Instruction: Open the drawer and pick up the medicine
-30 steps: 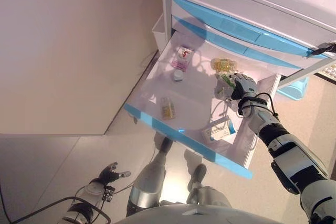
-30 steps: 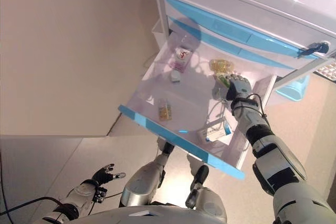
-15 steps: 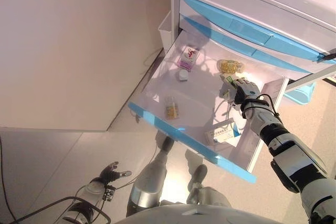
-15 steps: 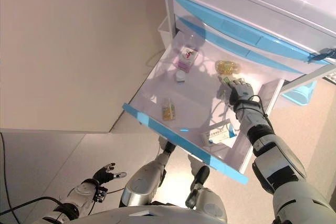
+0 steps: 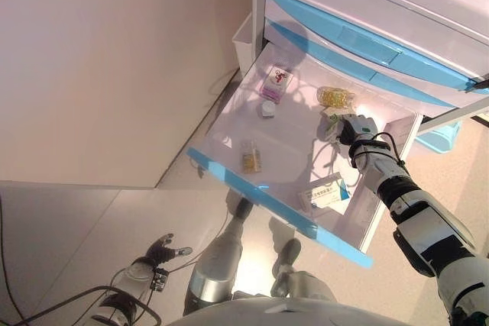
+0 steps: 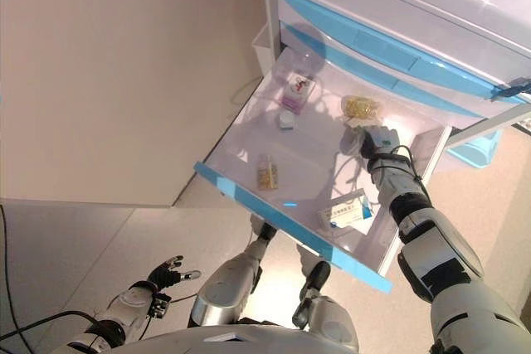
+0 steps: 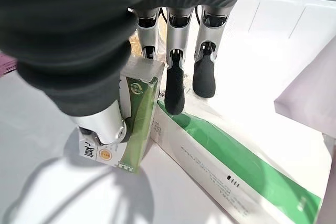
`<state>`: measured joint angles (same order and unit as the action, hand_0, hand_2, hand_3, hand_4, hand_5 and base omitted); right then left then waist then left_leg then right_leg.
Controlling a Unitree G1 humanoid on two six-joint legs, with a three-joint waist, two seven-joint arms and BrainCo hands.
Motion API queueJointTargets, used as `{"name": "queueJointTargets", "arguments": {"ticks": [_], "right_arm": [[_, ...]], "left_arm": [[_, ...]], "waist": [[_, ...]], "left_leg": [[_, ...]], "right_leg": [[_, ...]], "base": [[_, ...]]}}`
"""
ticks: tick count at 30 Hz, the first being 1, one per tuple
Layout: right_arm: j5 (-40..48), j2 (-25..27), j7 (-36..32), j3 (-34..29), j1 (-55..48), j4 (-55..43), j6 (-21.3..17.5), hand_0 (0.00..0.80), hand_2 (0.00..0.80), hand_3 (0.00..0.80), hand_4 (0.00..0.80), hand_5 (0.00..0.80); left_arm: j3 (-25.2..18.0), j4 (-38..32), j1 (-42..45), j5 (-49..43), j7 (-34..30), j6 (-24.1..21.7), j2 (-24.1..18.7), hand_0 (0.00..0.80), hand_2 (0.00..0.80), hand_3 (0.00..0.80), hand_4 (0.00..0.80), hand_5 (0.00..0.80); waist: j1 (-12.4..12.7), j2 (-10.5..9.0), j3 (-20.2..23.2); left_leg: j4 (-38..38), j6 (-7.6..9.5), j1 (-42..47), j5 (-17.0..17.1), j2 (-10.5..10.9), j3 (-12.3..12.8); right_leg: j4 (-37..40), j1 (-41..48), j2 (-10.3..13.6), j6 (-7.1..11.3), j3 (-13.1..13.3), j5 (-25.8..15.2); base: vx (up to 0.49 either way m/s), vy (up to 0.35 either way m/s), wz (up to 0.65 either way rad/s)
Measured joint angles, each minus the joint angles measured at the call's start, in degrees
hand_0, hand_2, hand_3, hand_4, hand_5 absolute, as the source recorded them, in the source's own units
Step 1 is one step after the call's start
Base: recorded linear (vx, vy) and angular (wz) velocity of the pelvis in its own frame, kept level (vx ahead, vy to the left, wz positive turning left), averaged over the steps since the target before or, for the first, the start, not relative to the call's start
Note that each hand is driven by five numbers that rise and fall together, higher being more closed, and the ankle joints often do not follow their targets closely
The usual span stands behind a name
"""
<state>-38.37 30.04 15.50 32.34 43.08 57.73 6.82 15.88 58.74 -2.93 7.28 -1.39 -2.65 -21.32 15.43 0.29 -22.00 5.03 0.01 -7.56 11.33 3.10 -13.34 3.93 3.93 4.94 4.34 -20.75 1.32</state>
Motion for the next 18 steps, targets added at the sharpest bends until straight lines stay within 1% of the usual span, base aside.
{"name": "queueJointTargets", "arguments": {"ticks": [1, 3, 5, 6, 8, 10, 11, 12, 14, 15, 16, 17, 18], "right_arm": [[0.0, 0.1, 0.1, 0.0, -0.2, -0.7, 0.0, 0.800, 0.800, 0.800, 0.800, 0.800], [0.0, 0.7, 0.3, 0.0, -1.1, -6.1, -0.6, 0.800, 0.800, 0.800, 0.800, 0.800], [-0.6, 1.7, -0.9, -0.1, -2.7, -16.4, -0.7, 0.800, 0.800, 0.800, 0.800, 0.800], [-1.3, 2.1, -1.2, -0.1, -3.2, -20.9, -1.0, 0.800, 0.800, 0.800, 0.800, 0.800], [-1.6, 3.5, -5.3, -0.6, -4.8, -30.0, -1.6, 0.800, 0.800, 0.800, 0.800, 0.800], [-0.9, 6.0, -11.7, -1.1, -6.1, -38.7, -3.0, 0.800, 0.800, 0.800, 0.800, 0.800], [-0.2, 7.6, -14.9, -1.9, -7.0, -41.7, -3.7, 0.800, 0.800, 0.800, 0.800, 0.800], [1.8, 9.7, -18.5, -2.8, -7.9, -45.0, -4.1, 0.800, 0.800, 0.800, 0.800, 0.800], [8.2, 14.5, -26.8, -5.4, -9.2, -50.4, -5.3, 0.800, 0.800, 0.800, 0.800, 0.800], [10.5, 16.1, -29.8, -6.4, -9.3, -51.6, -5.6, 0.800, 0.800, 0.800, 0.800, 0.800], [15.2, 18.0, -33.4, -7.6, -9.4, -52.9, -5.8, 0.800, 0.800, 0.800, 0.800, 0.800], [21.0, 20.9, -37.2, -8.8, -9.4, -54.4, -6.1, 0.800, 0.800, 0.800, 0.800, 0.800], [25.1, 22.7, -39.4, -9.8, -9.4, -55.4, -6.3, 0.800, 0.800, 0.800, 0.800, 0.800]], "left_arm": [[-0.1, 0.0, 0.0, 0.0, 0.0, 0.0, 0.0, 0.000, 0.000, 0.000, 0.000, 0.000], [-0.5, 0.0, 0.0, -0.1, 0.0, 0.3, -0.2, 0.000, 0.000, 0.000, 0.000, 0.000], [-1.4, 0.0, 0.0, -0.4, 0.0, 1.5, -0.9, 0.000, 0.000, 0.000, 0.000, 0.000], [-2.5, 0.0, -0.1, -0.5, 0.0, 2.0, -1.3, 0.000, 0.000, 0.000, 0.000, 0.000], [-4.6, 0.3, -0.2, -0.7, 0.0, 2.5, -2.0, 0.000, 0.000, 0.000, 0.000, 0.000], [-5.9, 0.6, -0.2, -0.7, 0.0, 2.6, -3.0, 0.000, 0.000, 0.000, 0.000, 0.000], [-6.8, 0.6, -0.2, -0.8, 0.0, 2.6, -3.4, 0.000, 0.000, 0.000, 0.000, 0.000], [-7.5, 0.5, -0.2, -1.2, 0.0, 2.6, -3.7, 0.000, 0.000, 0.000, 0.000, 0.000], [-9.1, 0.6, 0.2, -1.8, 0.0, 2.9, -4.1, 0.000, 0.000, 0.000, 0.000, 0.000], [-9.4, 0.6, 0.4, -1.8, 0.0, 3.4, -4.4, 0.000, 0.000, 0.000, 0.000, 0.000], [-9.5, 0.9, 0.5, -1.8, 0.0, 3.9, -4.5, 0.000, 0.000, 0.000, 0.000, 0.000], [-9.5, 1.3, 0.4, -1.9, 0.1, 3.9, -4.3, 0.000, 0.000, 0.000, 0.000, 0.000], [-9.5, 1.7, 0.6, -2.0, 0.0, 4.0, -4.1, 0.000, 0.000, 0.000, 0.000, 0.000]], "waist": [[-0.1, -0.28, -0.1], [-0.6, -1.27, -0.6], [-1.6, -2.76, -1.0], [-1.9, -3.57, -0.9], [-2.4, -5.03, -0.9], [-3.4, -6.40, -0.8], [-4.0, -7.11, -0.4], [-4.9, -7.56, -0.1], [-6.7, -8.73, 0.7], [-7.4, -9.33, 1.3], [-8.0, -9.75, 1.9], [-9.2, -10.20, 2.8], [-9.6, -10.22, 3.8]], "left_leg": [[0.0, 0.00, 0.0, 0.0, 0.0, 0.0], [0.0, 0.01, 0.0, 0.0, -0.1, 0.4], [0.0, 0.00, 0.2, 0.0, -0.3, 1.0], [0.0, -0.02, 0.5, 0.0, -0.4, 1.5], [0.0, 0.13, 1.6, -0.5, -0.8, 3.4], [0.0, 0.28, 3.4, -1.0, -1.0, 5.2], [0.0, -0.03, 4.1, -1.5, -1.1, 6.1], [0.0, 0.08, 4.5, -1.7, -1.2, 6.6], [0.0, 0.37, 5.6, -1.9, -1.4, 8.1], [0.0, 0.64, 6.0, -2.2, -1.5, 8.8], [0.0, 0.78, 6.1, -2.3, -1.6, 9.5], [0.0, 0.85, 6.2, -2.3, -1.7, 10.3], [0.0, 0.91, 6.2, -2.4, -1.8, 10.8]], "right_leg": [[0.0, 0.0, 0.0, 0.00, 0.1, 0.0], [0.0, -0.2, -0.1, -0.04, 0.6, 0.0], [-0.1, -0.3, -0.1, -0.14, 1.4, -0.1], [-0.1, -0.4, -0.1, -0.15, 1.7, -0.1], [-0.5, -0.3, 0.0, 0.03, 3.3, -0.3], [-1.1, 0.5, 0.1, 0.08, 4.9, -0.3], [-1.2, 0.8, 0.2, -0.02, 5.7, -0.4], [-1.3, 1.1, 0.2, 0.09, 6.2, -0.6], [-1.3, 1.4, 0.3, 0.09, 8.0, -1.1], [-1.3, 1.3, 0.3, 0.13, 8.9, -1.2], [-1.3, 1.2, 0.3, 0.17, 9.7, -1.3], [-0.9, 0.9, 0.3, 0.43, 10.6, -1.4], [-1.0, 0.6, 0.3, 0.46, 11.1, -1.6]], "base": [[0.006, -0.047, -0.02], [0.005, -0.048, -0.09], [-0.006, -0.045, -0.17], [-0.020, -0.038, -0.23], [-0.018, -0.026, -0.37], [0.001, -0.010, -0.47], [0.020, -0.003, -0.41], [0.030, -0.003, -0.35], [0.044, 0.008, -0.41], [0.066, 0.025, -0.50], [0.065, 0.026, -0.46], [0.068, 0.029, -0.43], [0.066, 0.031, -0.39]]}}
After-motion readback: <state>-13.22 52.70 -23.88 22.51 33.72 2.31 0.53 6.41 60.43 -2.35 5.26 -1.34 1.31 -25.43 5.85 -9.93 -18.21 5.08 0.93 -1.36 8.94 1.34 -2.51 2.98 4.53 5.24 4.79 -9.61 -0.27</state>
